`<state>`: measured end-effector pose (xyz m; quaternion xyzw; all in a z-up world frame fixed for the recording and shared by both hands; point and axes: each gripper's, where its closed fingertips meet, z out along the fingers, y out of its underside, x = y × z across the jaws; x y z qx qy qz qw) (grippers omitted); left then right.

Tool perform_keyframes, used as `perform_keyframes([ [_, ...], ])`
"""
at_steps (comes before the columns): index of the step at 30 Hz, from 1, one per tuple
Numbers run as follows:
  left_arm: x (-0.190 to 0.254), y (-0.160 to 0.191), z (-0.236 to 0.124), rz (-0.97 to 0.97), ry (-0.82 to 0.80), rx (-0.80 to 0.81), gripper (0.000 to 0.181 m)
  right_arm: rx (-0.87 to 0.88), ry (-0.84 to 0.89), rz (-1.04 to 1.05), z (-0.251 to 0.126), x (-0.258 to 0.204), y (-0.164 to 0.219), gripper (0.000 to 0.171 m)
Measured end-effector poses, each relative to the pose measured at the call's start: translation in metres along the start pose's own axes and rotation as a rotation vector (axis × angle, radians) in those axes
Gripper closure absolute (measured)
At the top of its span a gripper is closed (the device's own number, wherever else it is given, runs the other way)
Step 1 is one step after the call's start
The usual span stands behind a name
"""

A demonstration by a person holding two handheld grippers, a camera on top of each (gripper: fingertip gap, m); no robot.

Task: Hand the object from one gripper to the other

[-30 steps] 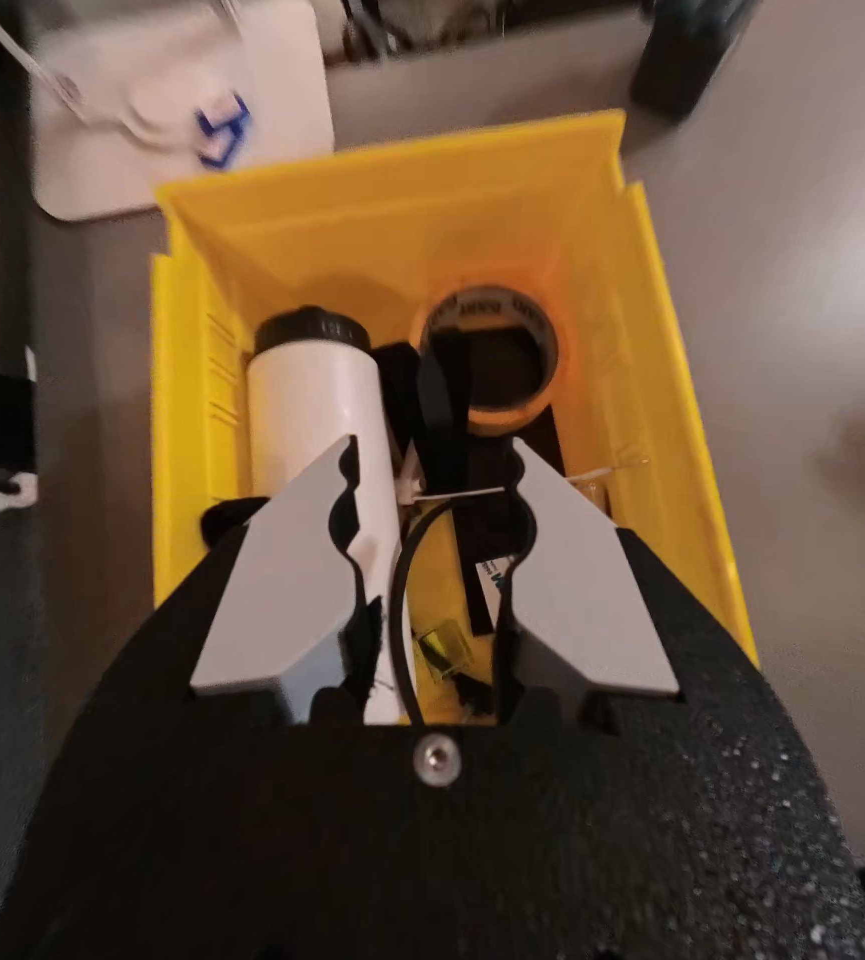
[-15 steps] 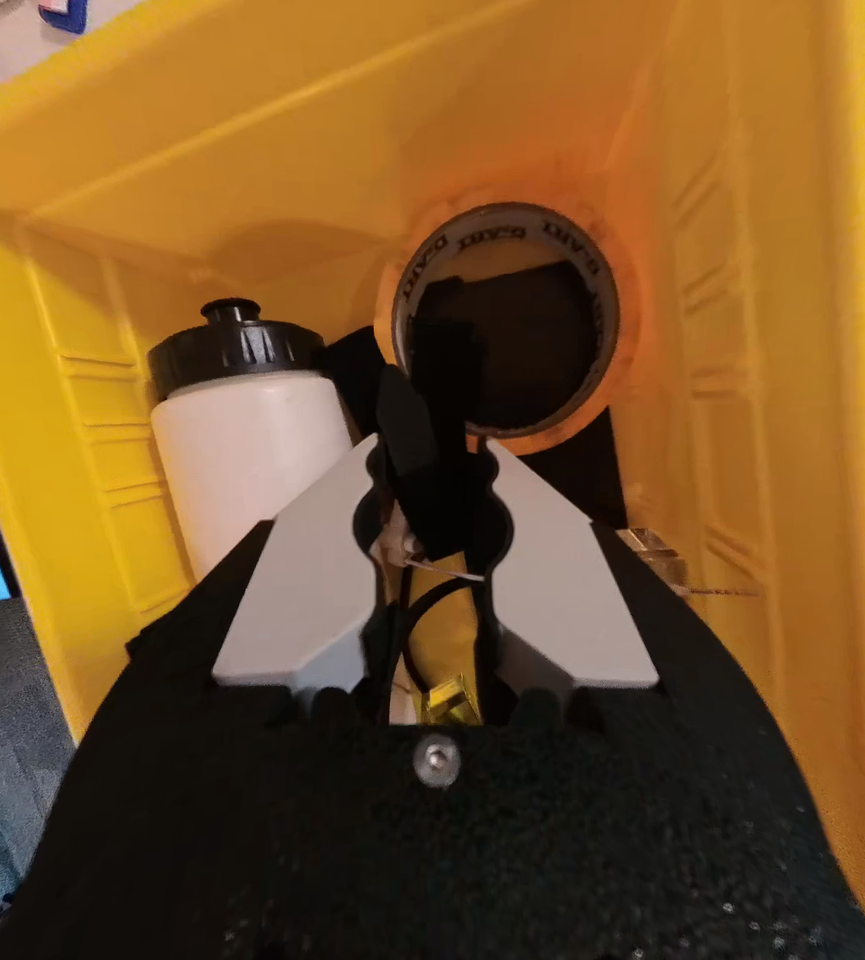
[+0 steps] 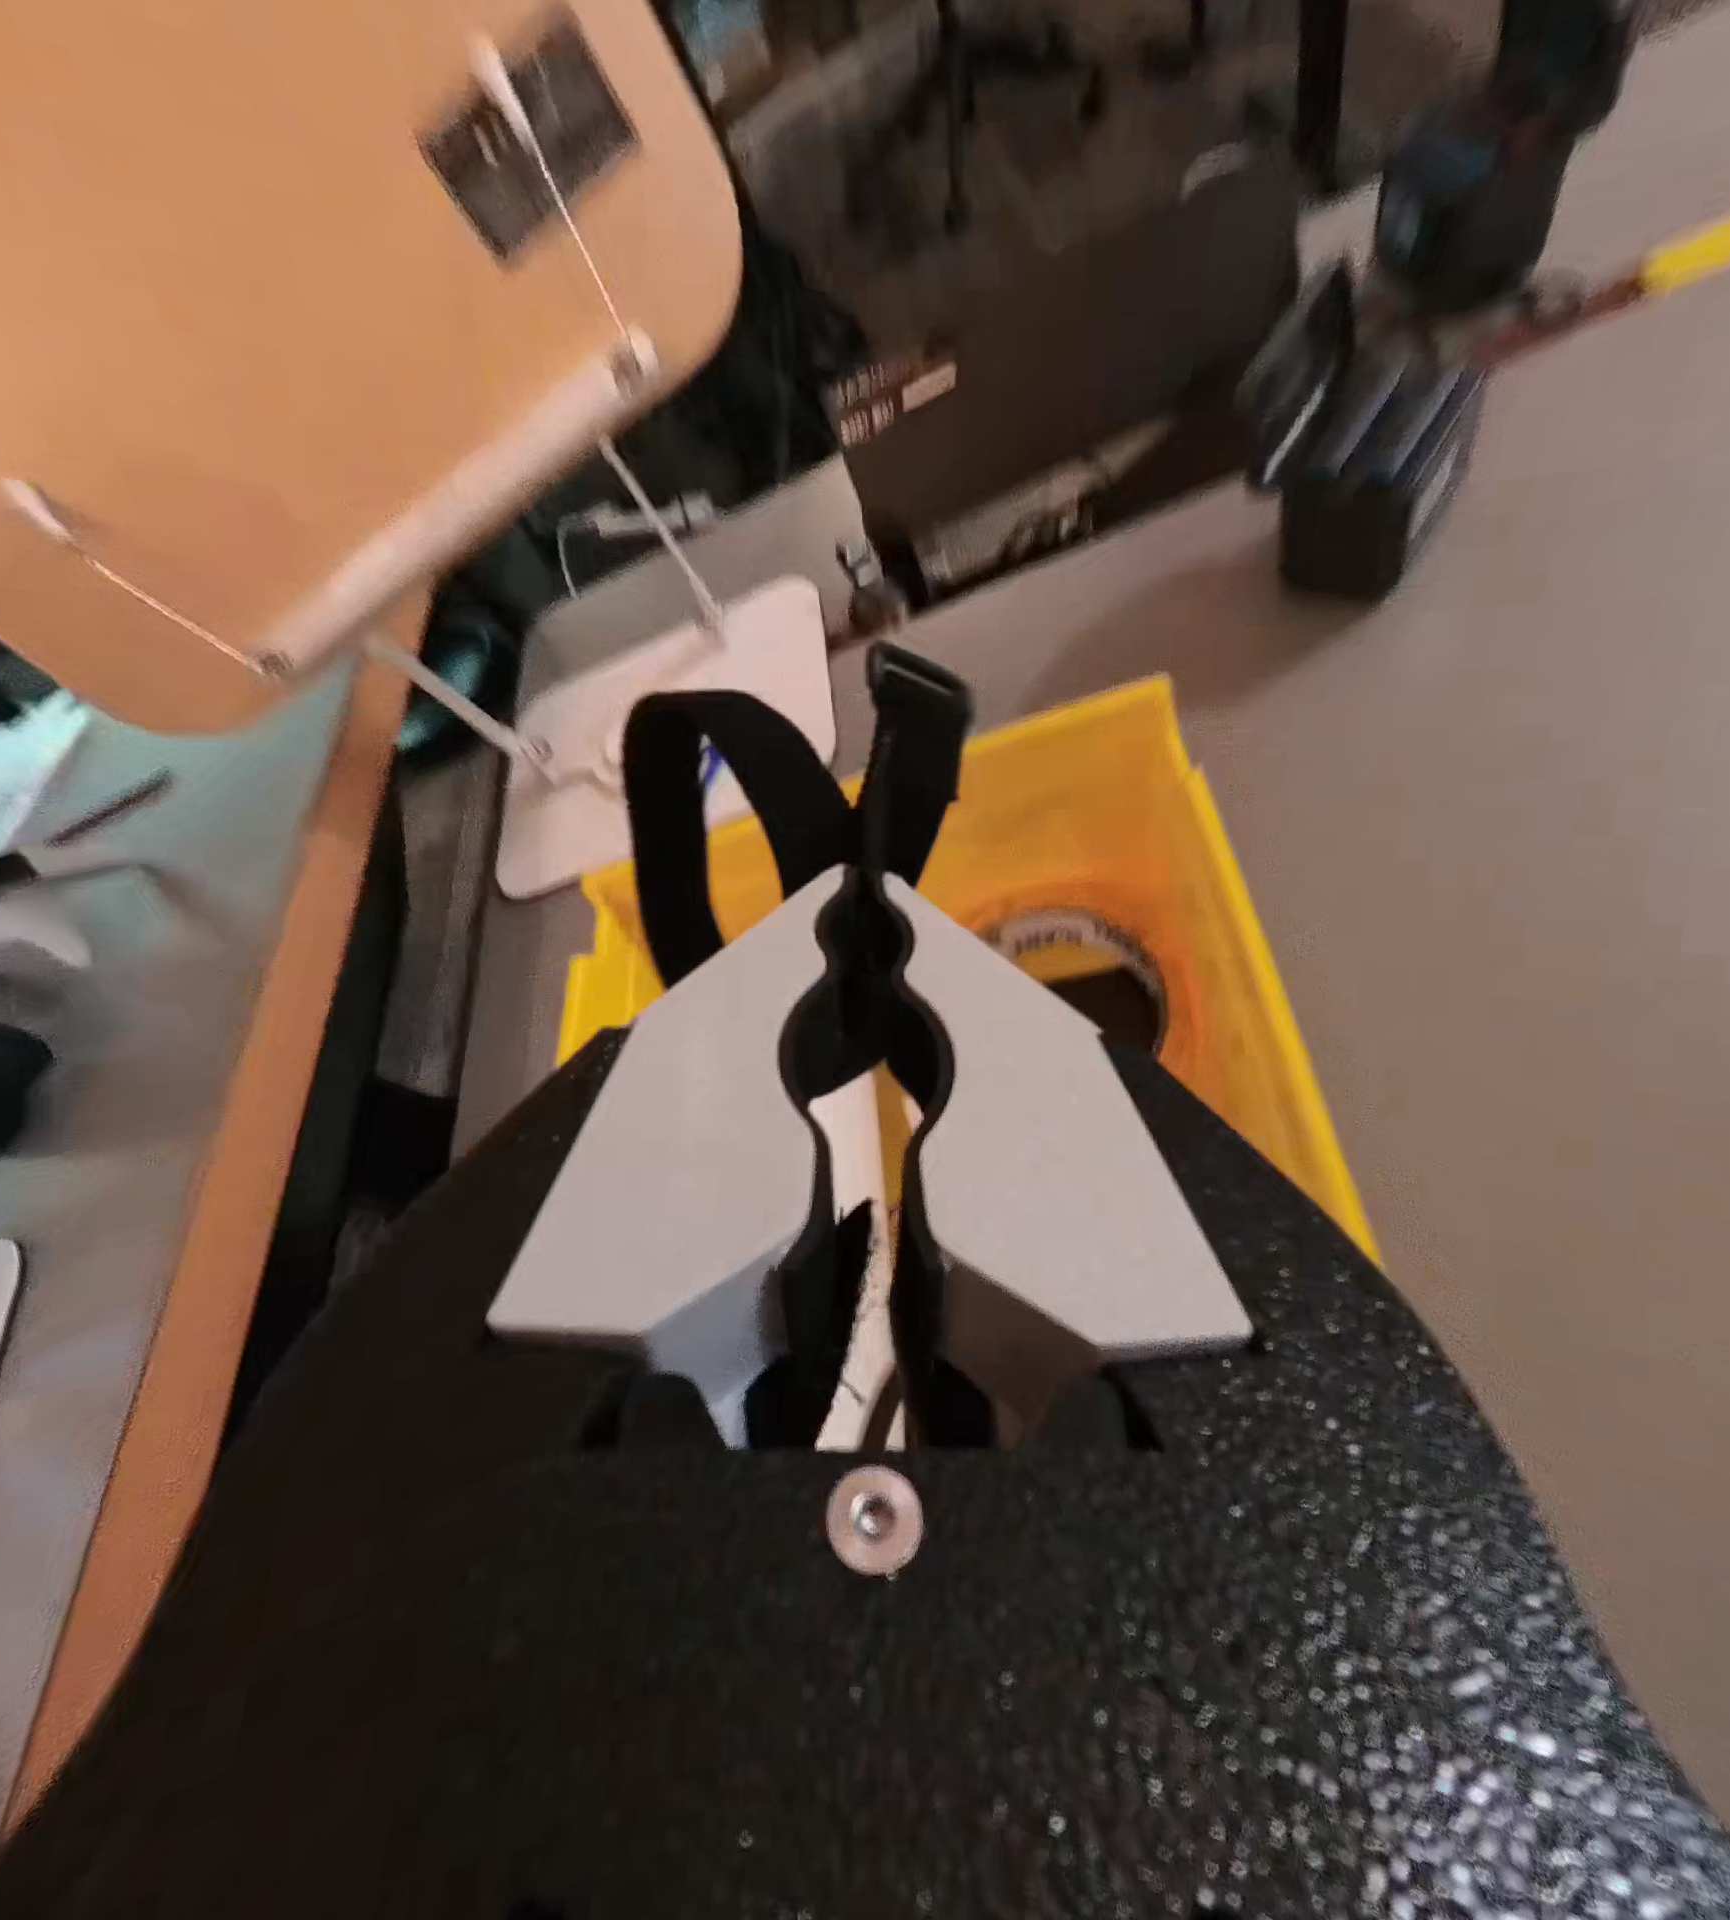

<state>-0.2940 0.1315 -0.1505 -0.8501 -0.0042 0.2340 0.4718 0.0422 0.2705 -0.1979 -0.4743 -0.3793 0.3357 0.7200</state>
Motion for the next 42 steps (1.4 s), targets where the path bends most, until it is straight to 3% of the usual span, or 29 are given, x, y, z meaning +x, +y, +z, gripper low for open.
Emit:
perform_keyframes([
  [1, 0.002, -0.015, -0.008, -0.014, 0.01, 0.061, 0.181, 0.001, -0.001, -0.001, 0.0, 0.0, 0.0, 0.138],
  [4, 0.036, -0.062, -0.034, -0.092, 0.2, 0.265, 0.181, 0.003, -0.003, -0.003, 0.0, -0.001, 0.0, 0.138],
  [9, 0.14, -0.121, -0.069, -0.207, 0.683, 0.534, 0.181, 0.009, -0.103, 0.086, -0.004, -0.013, -0.003, 0.135],
  [13, 0.228, -0.13, -0.089, -0.222, 1.101, 0.744, 0.181, -0.047, -0.35, 0.402, -0.015, -0.033, -0.007, 0.128],
  [18, 0.283, -0.115, -0.069, -0.399, 1.345, 0.885, 0.181, -0.133, -0.382, 0.684, -0.021, -0.008, -0.003, 0.122],
  [23, 0.32, -0.093, -0.039, -0.394, 1.373, 0.81, 0.181, -0.283, -0.35, 0.831, -0.023, 0.005, 0.026, 0.121],
  [32, 0.358, -0.078, -0.061, -0.139, 1.403, 0.805, 0.181, -0.434, -0.497, 0.975, -0.028, -0.026, 0.037, 0.122],
  [33, 0.361, -0.077, -0.061, -0.12, 1.401, 0.795, 0.181, -0.446, -0.517, 0.951, -0.029, -0.03, 0.038, 0.127],
  [35, 0.369, -0.073, -0.059, -0.068, 1.38, 0.767, 0.181, -0.468, -0.546, 0.843, -0.032, -0.035, 0.04, 0.163],
  [37, 0.371, -0.073, -0.057, -0.061, 1.352, 0.758, 0.181, -0.484, -0.509, 0.695, -0.032, -0.032, 0.044, 0.171],
  [38, 0.37, -0.074, -0.057, -0.072, 1.345, 0.758, 0.173, -0.484, -0.489, 0.614, -0.032, -0.03, 0.046, 0.171],
  [41, 0.363, -0.082, -0.043, -0.189, 1.291, 0.689, 0.107, -0.421, -0.383, 0.329, -0.029, -0.014, 0.042, 0.171],
  [42, 0.361, -0.083, -0.04, -0.225, 1.293, 0.669, 0.099, -0.383, -0.355, 0.217, -0.029, -0.01, 0.038, 0.171],
])
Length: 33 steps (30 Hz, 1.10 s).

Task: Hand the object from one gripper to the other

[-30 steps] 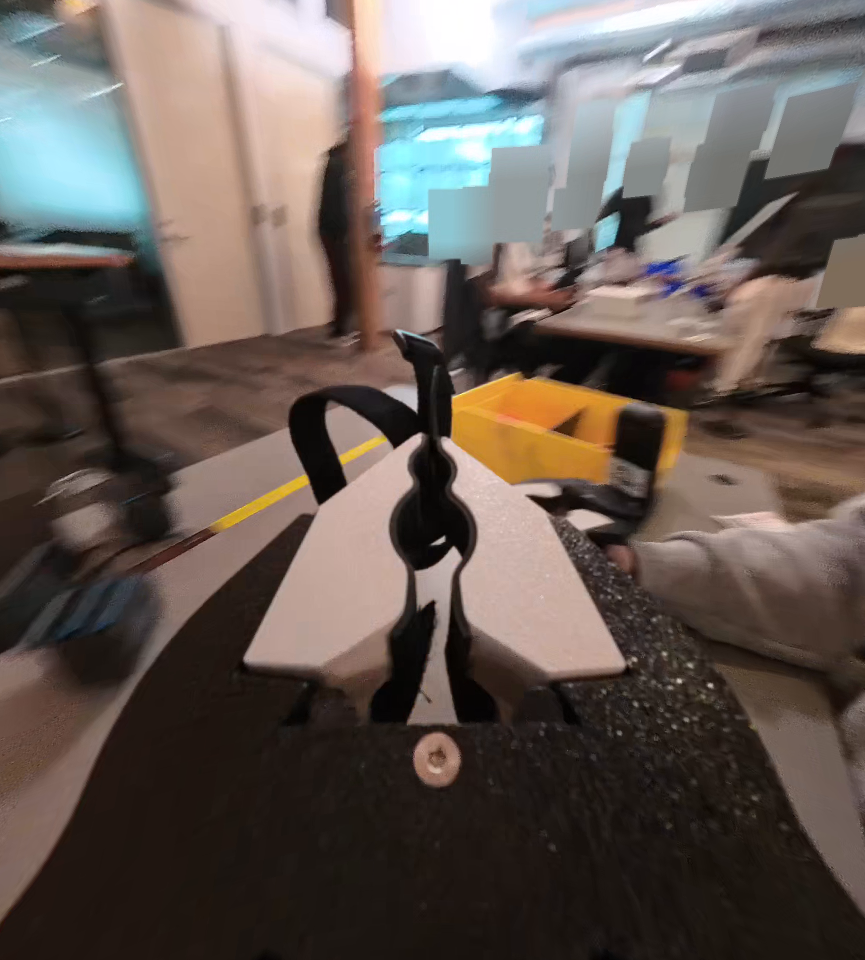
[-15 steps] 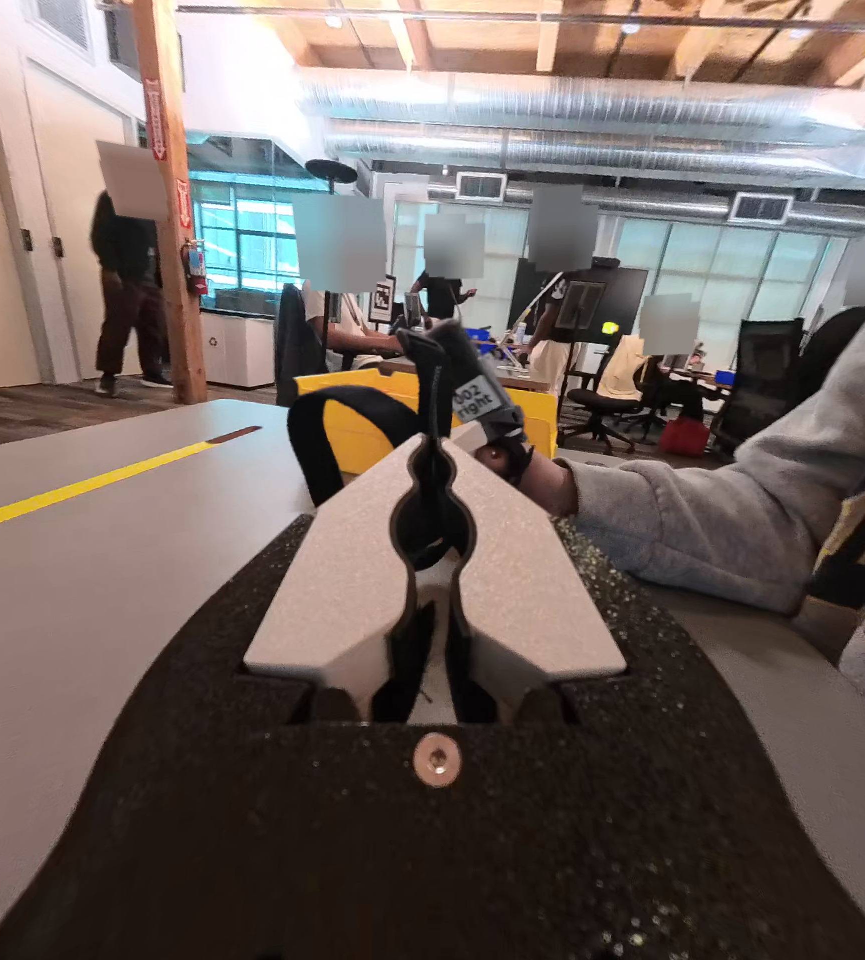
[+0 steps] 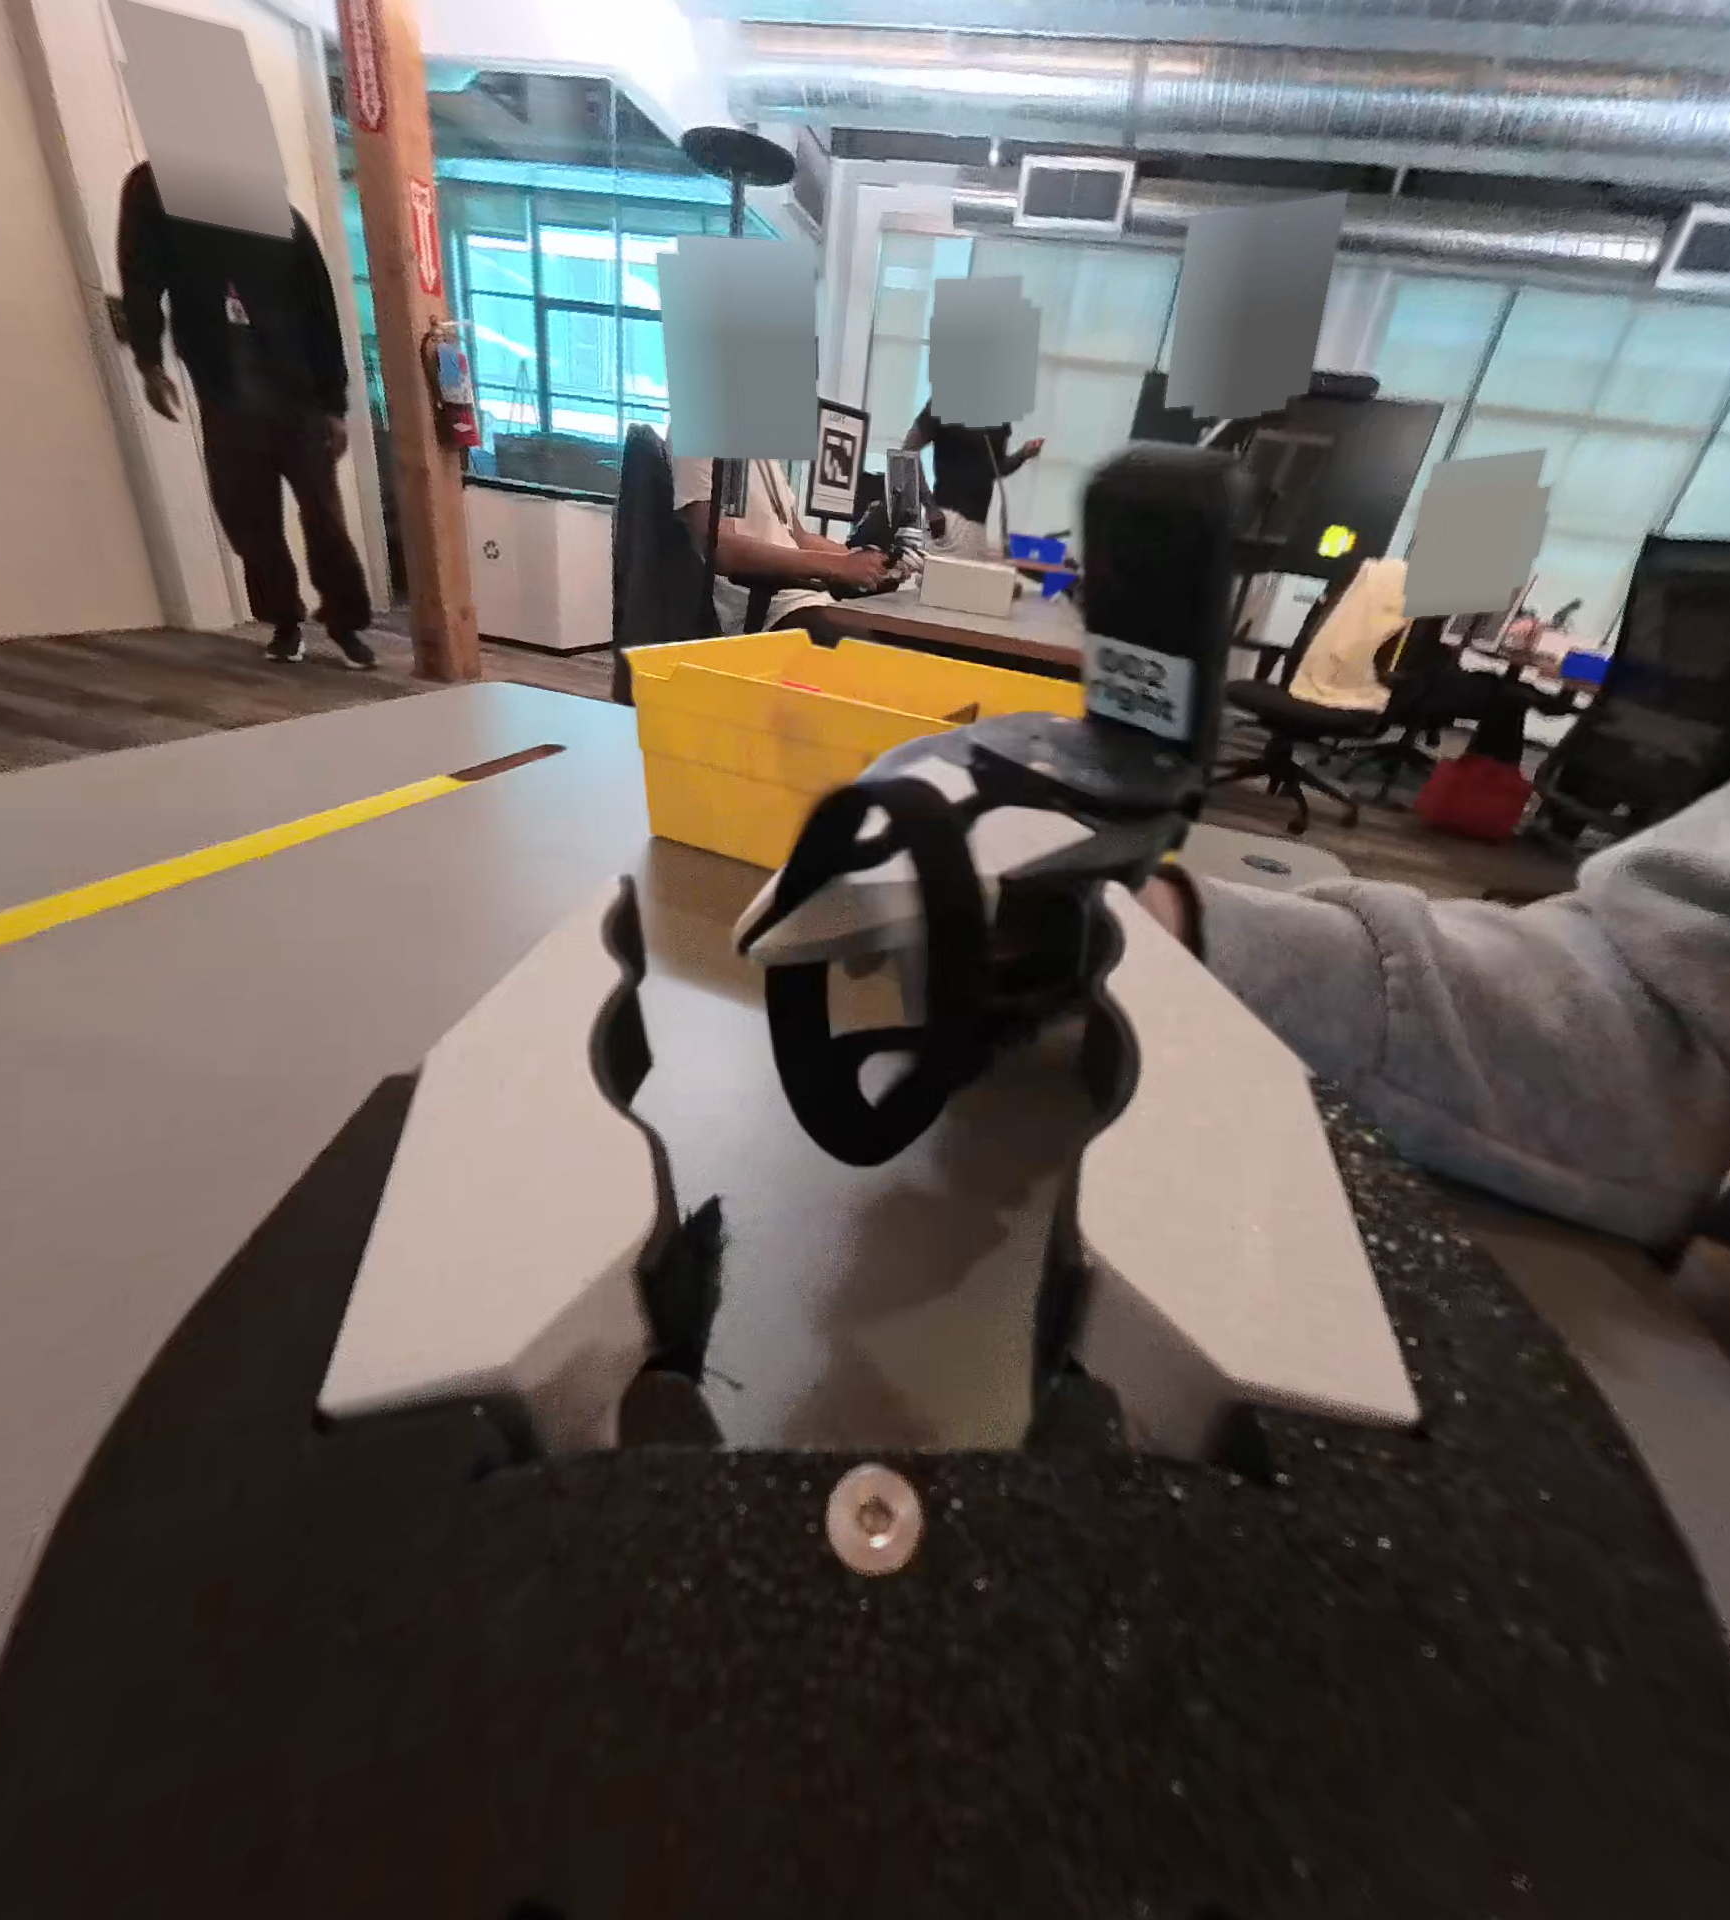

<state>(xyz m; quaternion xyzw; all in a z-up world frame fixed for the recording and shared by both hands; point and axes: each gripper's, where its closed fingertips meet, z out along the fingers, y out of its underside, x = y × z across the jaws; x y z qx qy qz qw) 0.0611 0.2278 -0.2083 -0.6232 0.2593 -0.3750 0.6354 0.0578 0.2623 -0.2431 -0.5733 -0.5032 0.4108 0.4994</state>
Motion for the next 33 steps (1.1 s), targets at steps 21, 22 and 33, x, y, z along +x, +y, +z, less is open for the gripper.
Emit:
perform_keyframes([
  [21, 0.049, 0.0, -0.004, 0.172, 0.266, 0.034, 0.181, 0.138, 0.008, 0.066, -0.001, -0.005, -0.023, 0.121],
  [22, 0.052, -0.002, -0.005, 0.164, 0.287, 0.048, 0.181, 0.143, -0.095, 0.233, -0.001, -0.01, -0.023, 0.12],
  [33, 0.06, -0.004, -0.004, 0.067, 0.359, 0.06, 0.181, -0.023, -0.505, 0.592, 0.007, -0.059, -0.004, 0.163],
])
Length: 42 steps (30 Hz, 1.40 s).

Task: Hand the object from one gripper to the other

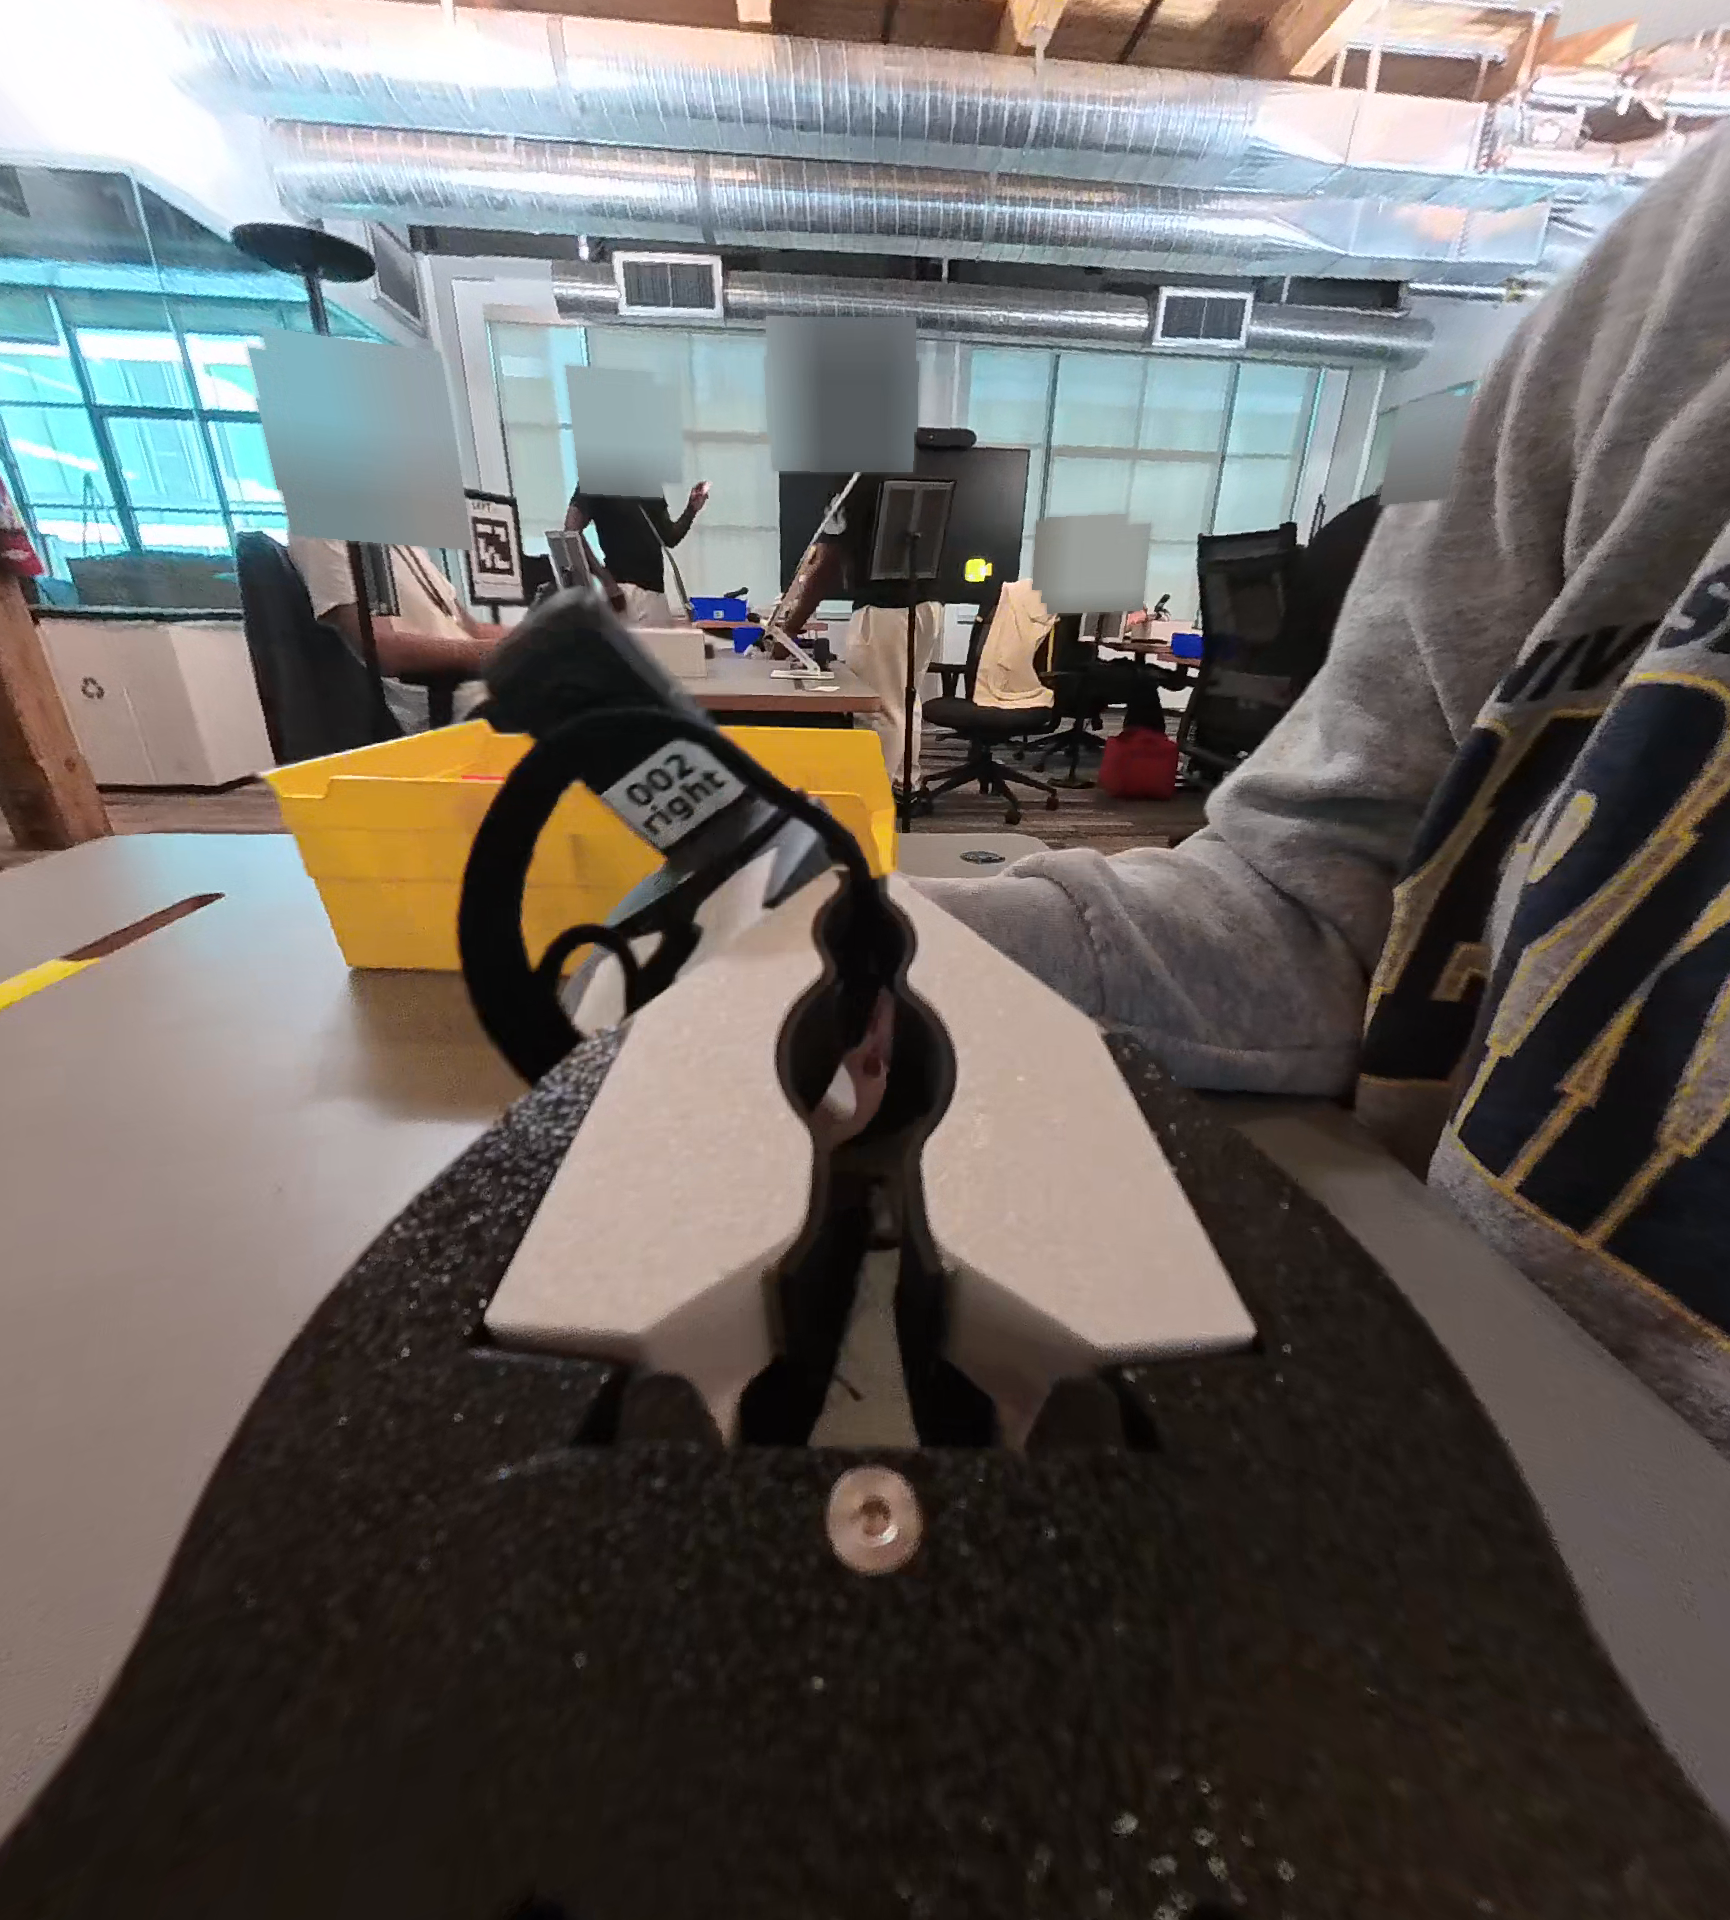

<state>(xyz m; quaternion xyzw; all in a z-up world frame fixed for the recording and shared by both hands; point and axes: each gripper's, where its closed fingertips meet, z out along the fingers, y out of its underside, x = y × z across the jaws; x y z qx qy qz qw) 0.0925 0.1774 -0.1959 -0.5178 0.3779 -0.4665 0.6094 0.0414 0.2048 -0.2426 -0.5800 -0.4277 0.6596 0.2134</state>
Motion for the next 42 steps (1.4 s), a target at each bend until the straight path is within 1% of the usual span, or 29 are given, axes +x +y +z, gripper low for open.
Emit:
perform_keyframes([
  [1, -0.003, -0.001, -0.002, -0.006, -0.015, 0.005, 0.181, 0.006, 0.028, -0.043, -0.001, 0.001, -0.002, 0.165],
  [2, -0.007, -0.002, -0.004, -0.01, -0.04, 0.015, 0.177, 0.026, 0.061, -0.081, -0.003, 0.003, -0.007, 0.166],
  [3, -0.013, -0.005, -0.006, -0.014, -0.077, 0.032, 0.167, 0.048, 0.097, -0.122, -0.006, 0.006, -0.012, 0.167],
  [6, -0.037, -0.014, -0.018, -0.025, -0.241, 0.086, 0.125, 0.085, 0.293, -0.3, -0.019, 0.024, -0.025, 0.168],
  [8, -0.055, -0.013, -0.027, -0.001, -0.369, 0.066, 0.109, 0.101, 0.489, -0.467, -0.031, 0.04, -0.035, 0.168],
  [9, -0.061, -0.011, -0.032, 0.026, -0.428, 0.046, 0.104, 0.096, 0.583, -0.553, -0.037, 0.046, -0.039, 0.168],
  [12, -0.072, -0.007, -0.037, 0.111, -0.547, -0.02, 0.102, 0.02, 0.832, -0.812, -0.05, 0.058, -0.046, 0.168],
  [15, -0.071, 0.004, -0.031, 0.154, -0.562, -0.11, 0.108, -0.058, 1.014, -1.042, -0.054, 0.061, -0.05, 0.168],
  [17, -0.071, 0.014, -0.026, 0.16, -0.562, -0.168, 0.112, -0.095, 1.082, -1.157, -0.052, 0.059, -0.051, 0.167],
  [21, -0.074, 0.027, -0.017, 0.169, -0.581, -0.226, 0.131, -0.105, 1.14, -1.266, -0.048, 0.055, -0.054, 0.167],
  [23, -0.079, 0.028, -0.018, 0.18, -0.626, -0.24, 0.138, -0.097, 1.143, -1.292, -0.046, 0.051, -0.055, 0.167],
  [25, -0.08, 0.029, -0.017, 0.195, -0.649, -0.25, 0.142, -0.077, 1.133, -1.309, -0.043, 0.047, -0.056, 0.167],
  [26, -0.08, 0.031, -0.016, 0.201, -0.644, -0.261, 0.149, -0.07, 1.125, -1.312, -0.042, 0.046, -0.056, 0.167],
  [27, -0.08, 0.032, -0.016, 0.21, -0.647, -0.275, 0.161, -0.066, 1.119, -1.309, -0.041, 0.045, -0.055, 0.167],
  [29, -0.082, 0.031, -0.019, 0.234, -0.675, -0.289, 0.163, -0.046, 1.089, -1.288, -0.038, 0.044, -0.054, 0.164],
  [30, -0.083, 0.028, -0.021, 0.24, -0.689, -0.276, 0.168, -0.027, 1.062, -1.264, -0.036, 0.043, -0.053, 0.16],
  [33, -0.082, 0.012, -0.027, 0.17, -0.677, -0.15, 0.175, 0.071, 0.975, -1.106, -0.036, 0.039, -0.057, 0.13],
  [34, -0.08, 0.006, -0.029, 0.131, -0.652, -0.083, 0.176, 0.109, 0.932, -1.038, -0.037, 0.038, -0.058, 0.124],
  [37, -0.062, -0.02, -0.029, -0.023, -0.451, 0.17, 0.178, 0.221, 0.742, -0.791, -0.036, 0.032, -0.059, 0.111],
  [40, -0.045, -0.043, -0.034, -0.185, -0.231, 0.39, 0.178, 0.276, 0.465, -0.496, -0.027, 0.021, -0.054, 0.111],
  [42, -0.039, -0.047, -0.036, -0.252, -0.133, 0.449, 0.179, 0.274, 0.243, -0.288, -0.019, 0.007, -0.048, 0.114],
])
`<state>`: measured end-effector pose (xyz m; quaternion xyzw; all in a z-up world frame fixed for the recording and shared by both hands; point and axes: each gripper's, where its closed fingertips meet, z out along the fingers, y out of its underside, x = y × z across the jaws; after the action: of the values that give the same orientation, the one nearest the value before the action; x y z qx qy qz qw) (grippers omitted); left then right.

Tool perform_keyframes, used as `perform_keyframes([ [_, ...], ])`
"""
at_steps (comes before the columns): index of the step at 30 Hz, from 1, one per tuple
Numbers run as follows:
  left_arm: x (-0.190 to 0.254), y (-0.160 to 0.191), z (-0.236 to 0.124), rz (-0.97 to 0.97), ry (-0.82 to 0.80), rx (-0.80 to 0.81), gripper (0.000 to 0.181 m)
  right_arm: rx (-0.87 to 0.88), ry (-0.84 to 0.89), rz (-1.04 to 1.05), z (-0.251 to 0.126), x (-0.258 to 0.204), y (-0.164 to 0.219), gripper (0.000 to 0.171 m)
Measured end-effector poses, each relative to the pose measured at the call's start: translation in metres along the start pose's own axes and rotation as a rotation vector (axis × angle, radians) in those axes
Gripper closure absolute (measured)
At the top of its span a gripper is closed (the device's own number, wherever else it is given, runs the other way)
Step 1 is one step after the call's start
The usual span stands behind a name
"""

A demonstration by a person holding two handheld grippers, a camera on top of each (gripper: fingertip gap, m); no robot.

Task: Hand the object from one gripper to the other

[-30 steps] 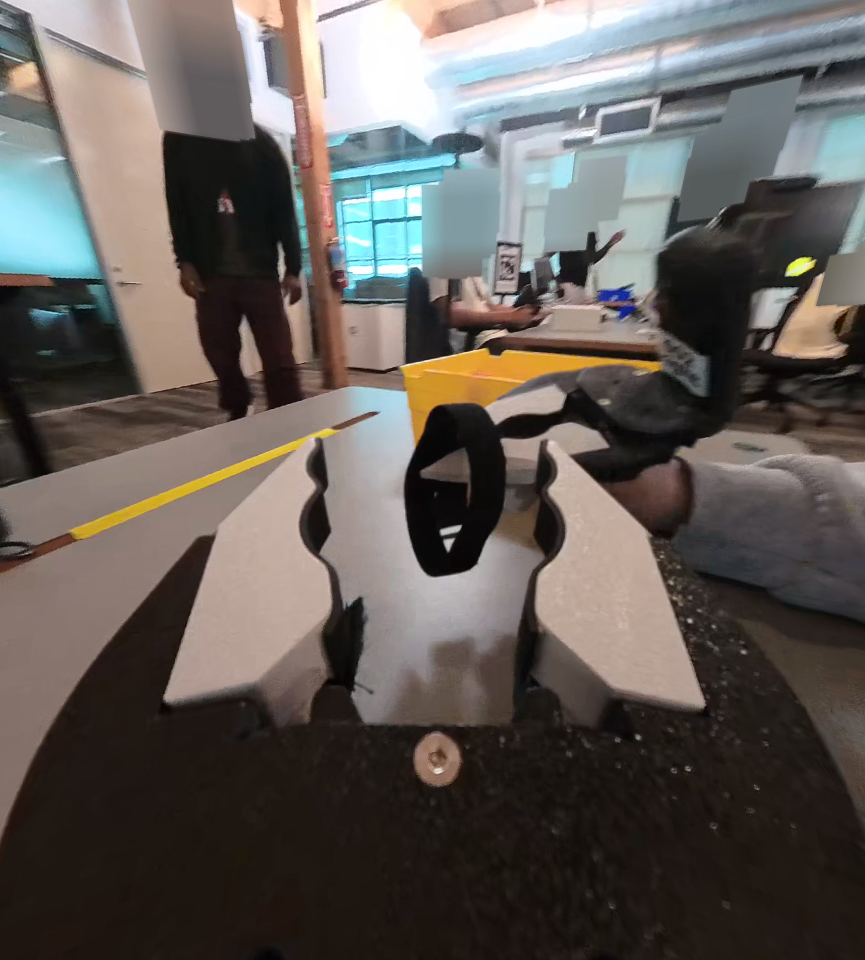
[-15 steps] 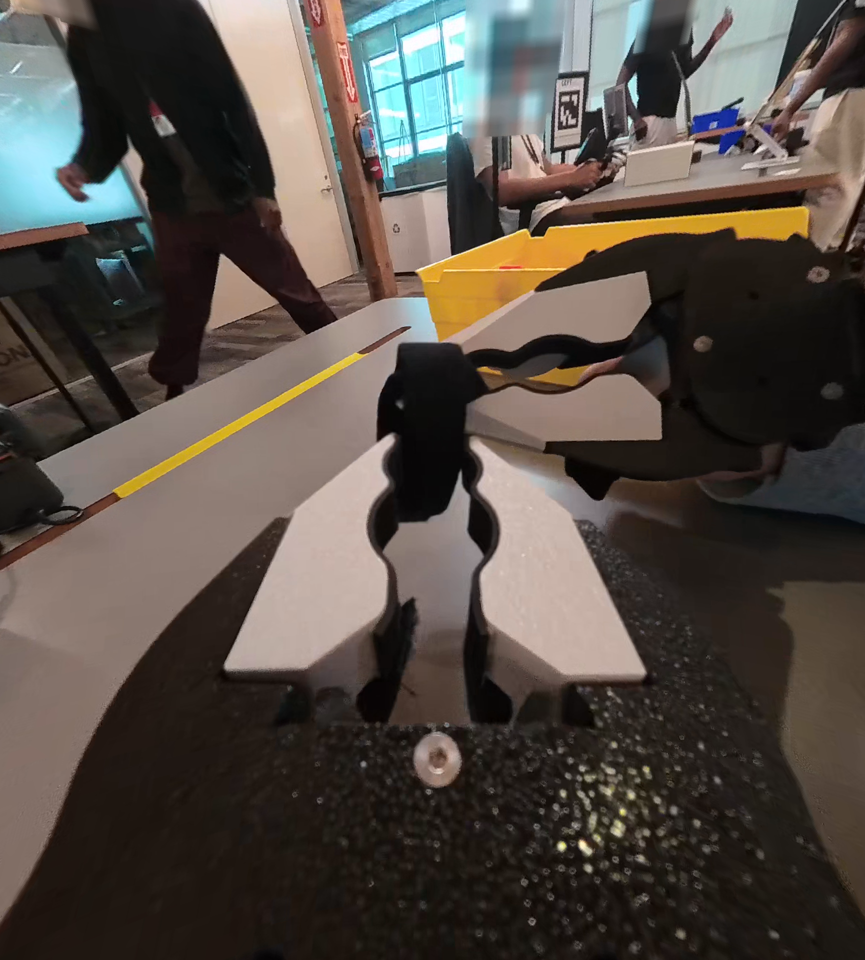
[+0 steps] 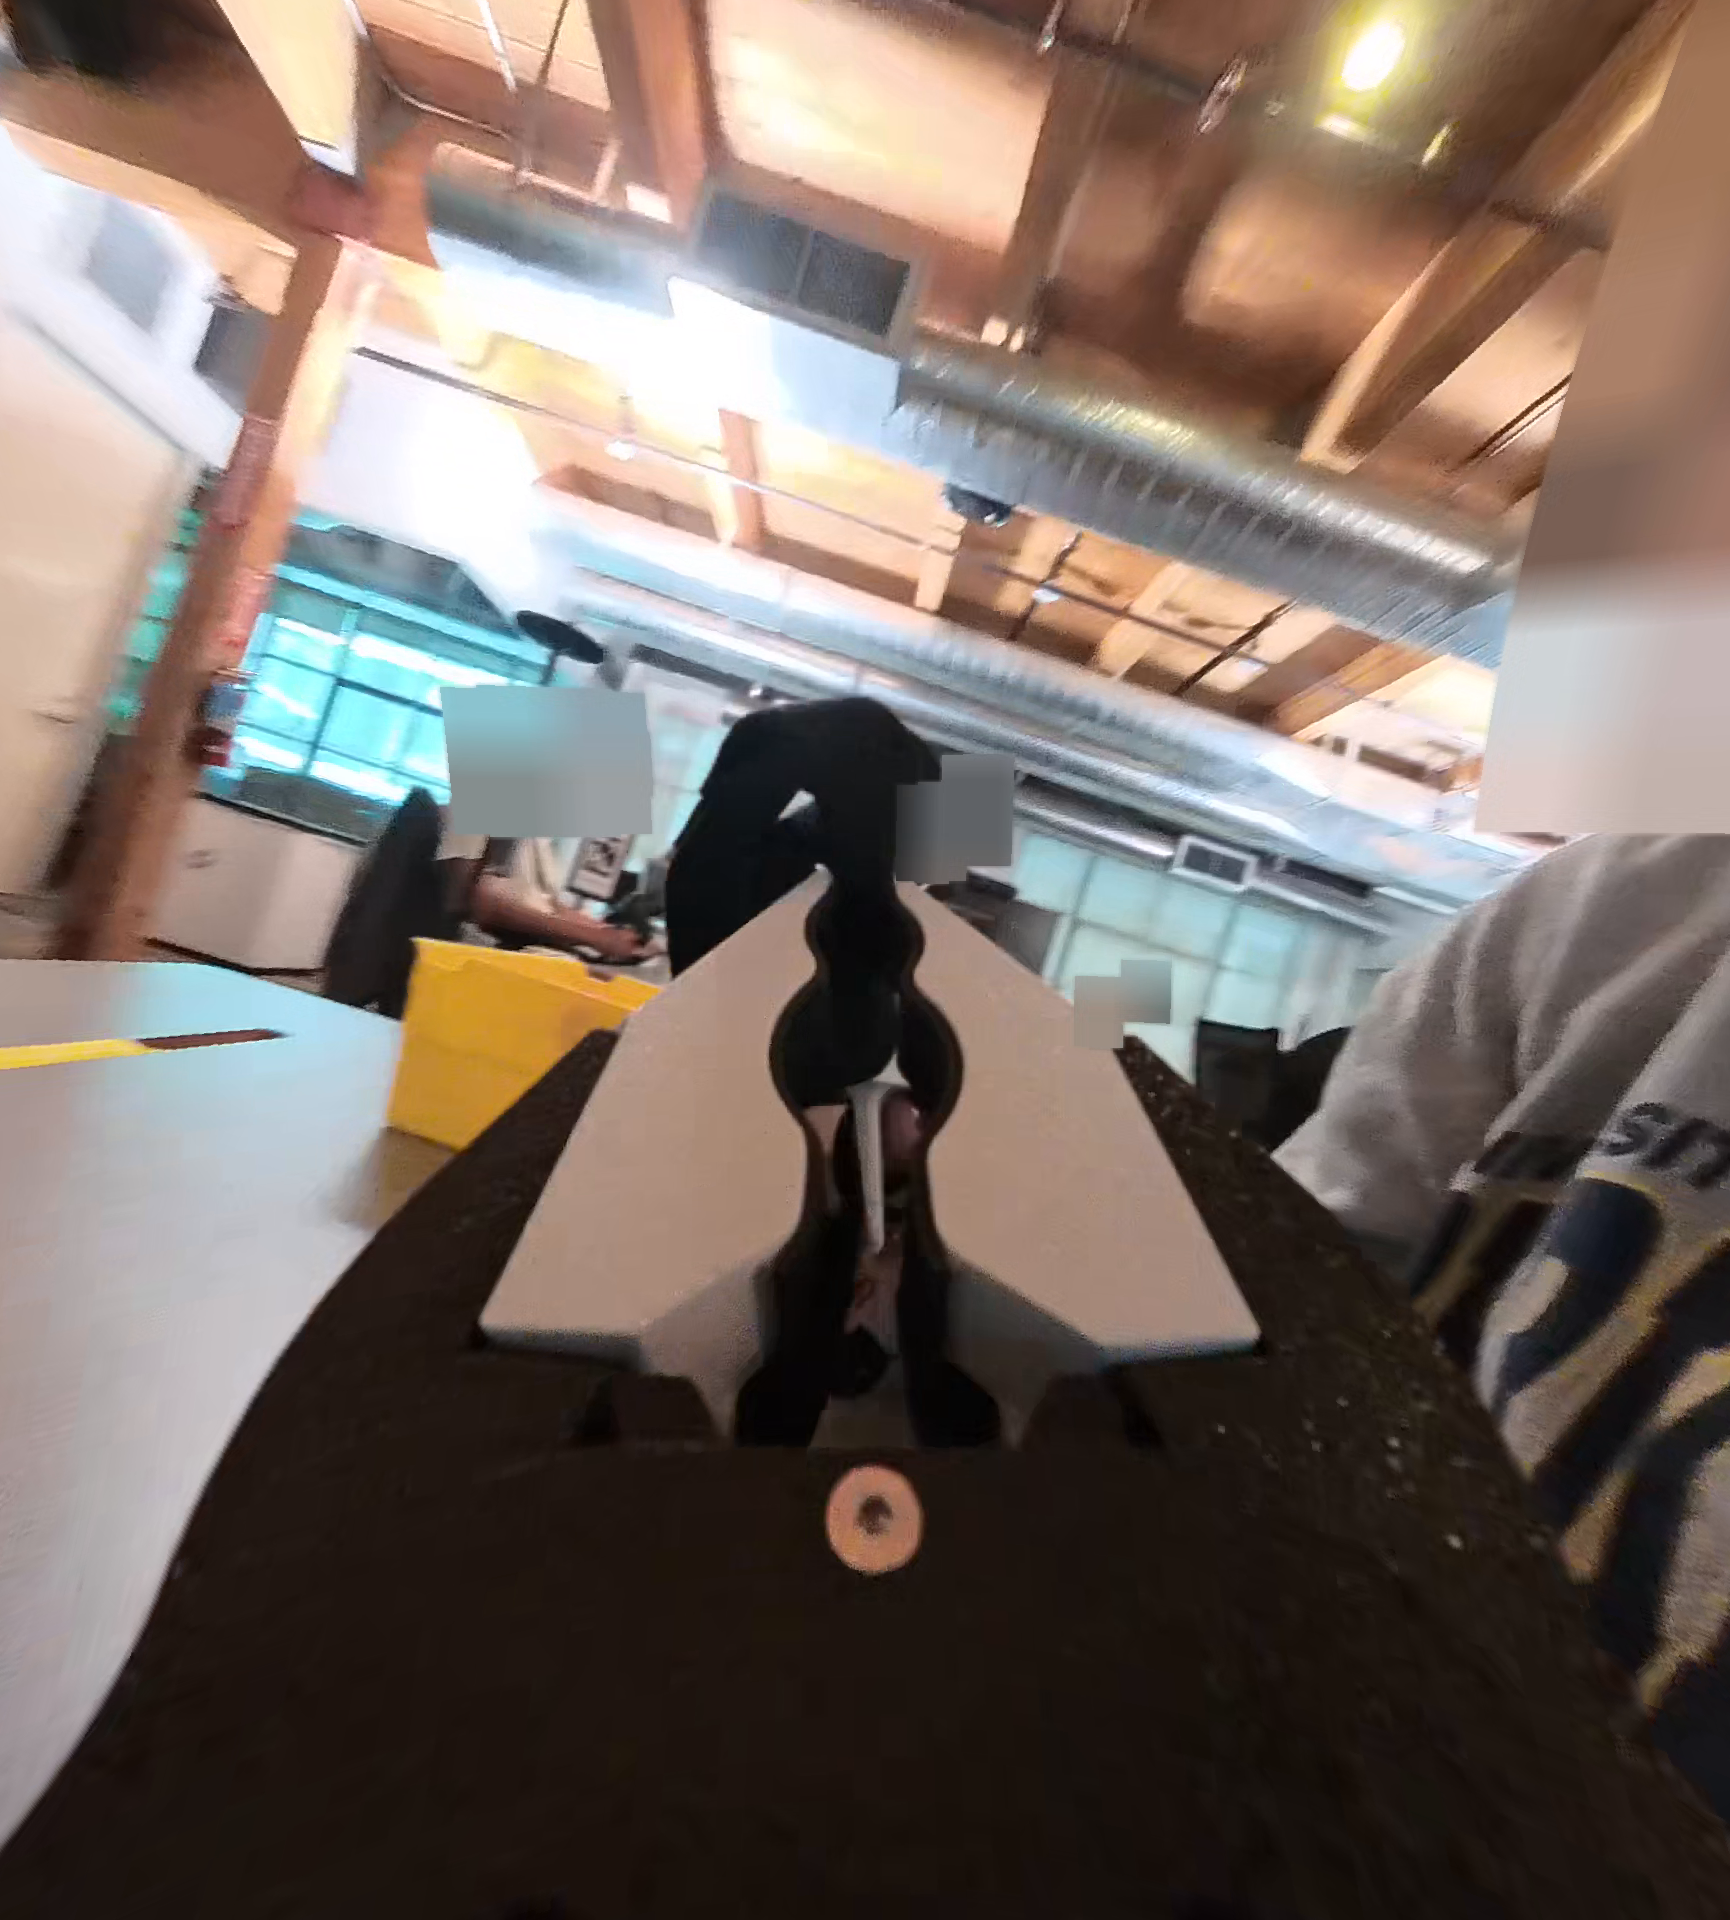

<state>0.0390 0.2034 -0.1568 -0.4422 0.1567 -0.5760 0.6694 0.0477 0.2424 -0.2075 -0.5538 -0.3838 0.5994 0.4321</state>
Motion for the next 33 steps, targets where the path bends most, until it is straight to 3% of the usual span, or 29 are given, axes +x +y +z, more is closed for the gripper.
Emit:
perform_keyframes([
  [4, 0.008, 0.009, 0.004, -0.051, 0.081, -0.037, 0.178, 0.034, -0.318, 0.395, -0.001, -0.028, -0.005, 0.123],
  [6, 0.01, 0.012, 0.005, -0.061, 0.095, -0.05, 0.178, 0.045, -0.386, 0.455, -0.003, -0.033, -0.007, 0.15],
  [7, 0.008, 0.013, 0.005, -0.072, 0.082, -0.054, 0.175, 0.046, -0.382, 0.445, -0.003, -0.032, -0.007, 0.151],
  [12, -0.035, 0.015, -0.004, -0.045, -0.211, -0.097, 0.139, 0.061, -0.154, 0.134, -0.006, -0.014, -0.011, 0.171],
  [16, -0.037, 0.016, -0.006, -0.129, -0.199, -0.114, 0.107, 0.04, 0.107, -0.354, -0.012, -0.001, -0.018, 0.171],
  [21, -0.03, 0.027, -0.002, -0.259, -0.109, -0.139, 0.119, 0.021, 0.271, -0.93, -0.01, -0.015, -0.02, 0.171],
  [24, -0.026, 0.04, 0.0, -0.334, -0.074, -0.211, 0.131, 0.031, 0.333, -1.17, -0.007, -0.024, -0.019, 0.171],
  [28, -0.017, 0.031, -0.002, -0.342, 0.003, -0.159, 0.165, 0.052, 0.353, -1.165, -0.01, -0.022, -0.021, 0.17],
  [30, -0.017, 0.027, -0.003, -0.263, -0.016, -0.155, 0.17, 0.054, 0.333, -1.092, -0.01, -0.019, -0.021, 0.16],
  [33, -0.018, 0.013, -0.006, -0.095, -0.073, -0.11, 0.175, 0.05, 0.266, -0.87, -0.009, -0.013, -0.019, 0.13],
])
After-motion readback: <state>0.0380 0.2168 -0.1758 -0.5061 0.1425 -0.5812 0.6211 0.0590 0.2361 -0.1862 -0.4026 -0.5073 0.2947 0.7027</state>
